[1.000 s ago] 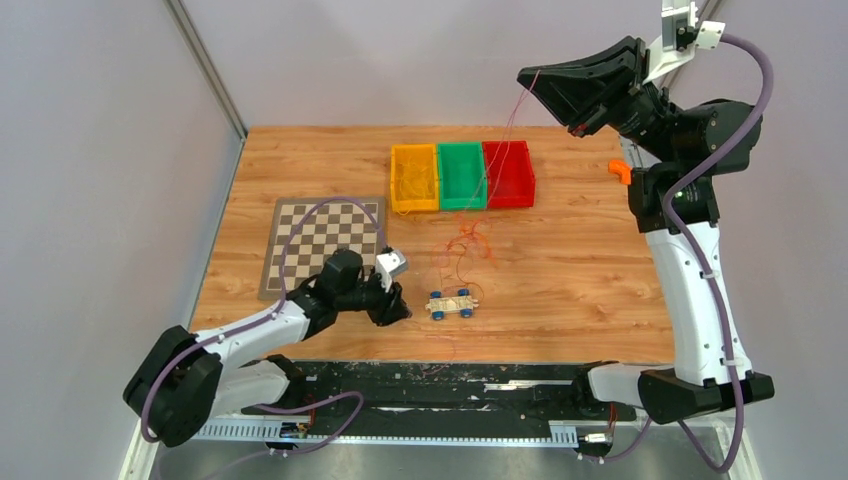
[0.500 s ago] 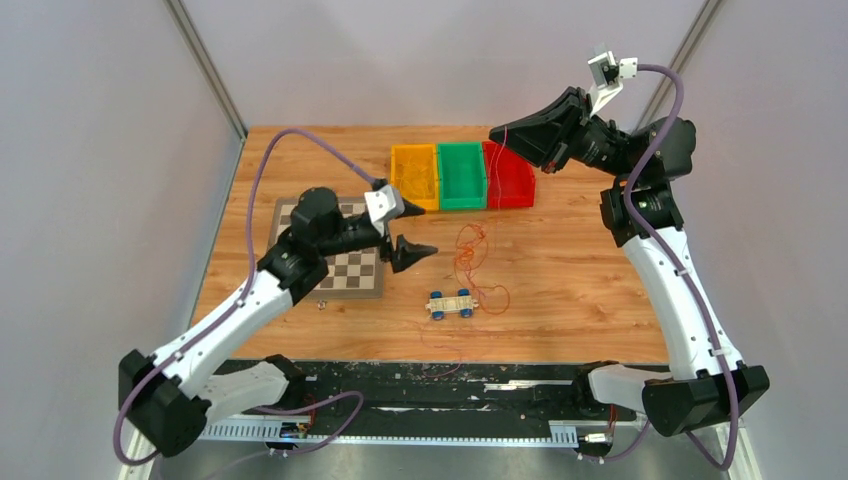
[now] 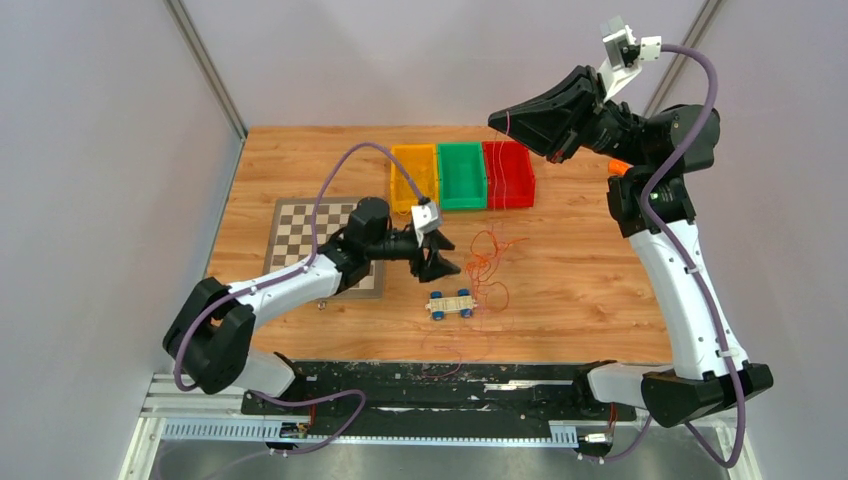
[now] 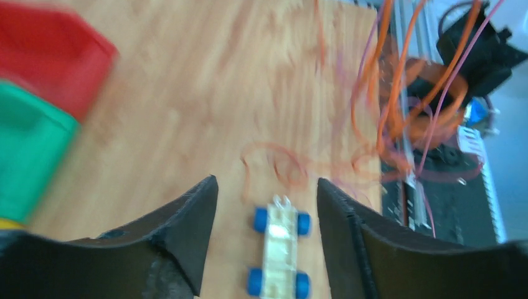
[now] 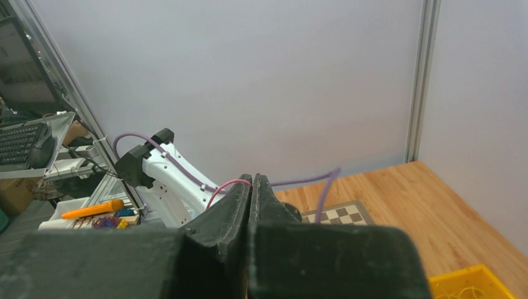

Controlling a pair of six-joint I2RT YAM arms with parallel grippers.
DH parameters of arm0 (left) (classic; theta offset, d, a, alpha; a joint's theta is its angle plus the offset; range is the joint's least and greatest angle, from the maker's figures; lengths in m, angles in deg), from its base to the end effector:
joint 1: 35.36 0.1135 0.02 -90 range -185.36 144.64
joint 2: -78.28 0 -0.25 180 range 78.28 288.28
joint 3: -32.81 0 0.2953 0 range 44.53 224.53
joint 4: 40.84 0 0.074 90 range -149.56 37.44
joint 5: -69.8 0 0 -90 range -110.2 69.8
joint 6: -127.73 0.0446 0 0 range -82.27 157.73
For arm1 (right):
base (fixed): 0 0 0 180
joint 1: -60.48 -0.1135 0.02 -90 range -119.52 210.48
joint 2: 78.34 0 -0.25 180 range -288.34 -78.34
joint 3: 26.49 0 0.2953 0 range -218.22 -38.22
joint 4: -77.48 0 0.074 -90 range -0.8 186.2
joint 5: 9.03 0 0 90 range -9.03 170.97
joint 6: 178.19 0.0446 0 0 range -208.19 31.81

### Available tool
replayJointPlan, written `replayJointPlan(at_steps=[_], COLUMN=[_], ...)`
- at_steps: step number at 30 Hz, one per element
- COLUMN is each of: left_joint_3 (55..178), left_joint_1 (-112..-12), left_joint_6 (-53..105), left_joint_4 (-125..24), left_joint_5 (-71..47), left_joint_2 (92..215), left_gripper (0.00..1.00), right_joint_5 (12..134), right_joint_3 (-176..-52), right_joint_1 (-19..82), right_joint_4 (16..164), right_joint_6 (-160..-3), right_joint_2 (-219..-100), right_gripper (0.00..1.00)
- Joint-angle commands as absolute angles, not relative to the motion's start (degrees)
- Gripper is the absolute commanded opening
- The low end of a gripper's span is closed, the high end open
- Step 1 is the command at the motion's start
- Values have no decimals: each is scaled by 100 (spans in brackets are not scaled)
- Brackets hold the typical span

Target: Untangle the cables

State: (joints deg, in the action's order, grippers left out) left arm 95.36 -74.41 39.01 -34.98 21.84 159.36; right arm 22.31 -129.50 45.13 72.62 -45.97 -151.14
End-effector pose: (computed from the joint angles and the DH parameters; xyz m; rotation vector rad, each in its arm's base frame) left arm 0.2652 -0.2536 0.2431 1.1357 1.4932 -1.1163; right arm 0.2607 0.1111 0.5568 -0.7732 1.1554 1.3395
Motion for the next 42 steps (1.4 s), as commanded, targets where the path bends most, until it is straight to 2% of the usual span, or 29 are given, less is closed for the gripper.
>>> replayJointPlan(at_steps=[1, 3, 8, 12, 16, 23, 29, 31, 32, 33, 34, 36, 42], left_joint_3=[8835, 8741, 8943, 9353, 9814, 10278, 10714, 10643, 10547, 10484, 10349, 9959, 8294], left_joint_1=[-7444, -7361, -7119, -7108, -7245, -7497, -7641, -7671, -7688, -7695, -7700, -7674, -7378], left_joint_6=[3525, 3441, 3930, 4635, 5039, 5479, 5074, 4968, 4918, 4886, 4825, 4593, 3653], left_joint_4=[-2758, -2833, -3649, -4203, -4479, -4123, -3658, -3551, -3534, -3560, -3630, -3814, -4252], left_joint_5=[2214, 2120, 2101, 2561, 2747, 2676, 2701, 2730, 2754, 2764, 2732, 2467, 1770], left_joint_2=[15569, 15280, 14518, 14278, 14592, 15600, 16275, 16297, 16273, 16260, 16218, 16138, 15975], left_gripper=[74, 81, 84, 88, 90, 86, 70, 57, 38, 29, 12, 1, 0], right_joint_5=[2237, 2218, 2139, 2111, 2060, 1984, 1947, 1963, 1986, 2024, 2073, 2148, 2215], right_joint_3=[-13341, -13207, -12828, -12613, -12526, -12610, -12672, -12671, -12710, -12779, -12911, -13328, -15026], right_joint_1=[4494, 4491, 4484, 4464, 4358, 4191, 4150, 4152, 4162, 4178, 4231, 4449, 5553], right_joint_4=[7199, 7156, 7067, 6924, 6737, 6687, 6690, 6699, 6722, 6784, 6847, 6958, 6737], right_joint_6=[-4538, -4508, -4519, -4448, -4308, -4184, -4099, -4111, -4145, -4197, -4267, -4431, -3957], right_joint_2=[-15174, -15137, -15027, -15019, -15088, -15133, -15182, -15157, -15163, -15161, -15180, -15289, -15951], right_gripper=[0, 0, 0, 0, 0, 0, 0, 0, 0, 0, 0, 0, 0])
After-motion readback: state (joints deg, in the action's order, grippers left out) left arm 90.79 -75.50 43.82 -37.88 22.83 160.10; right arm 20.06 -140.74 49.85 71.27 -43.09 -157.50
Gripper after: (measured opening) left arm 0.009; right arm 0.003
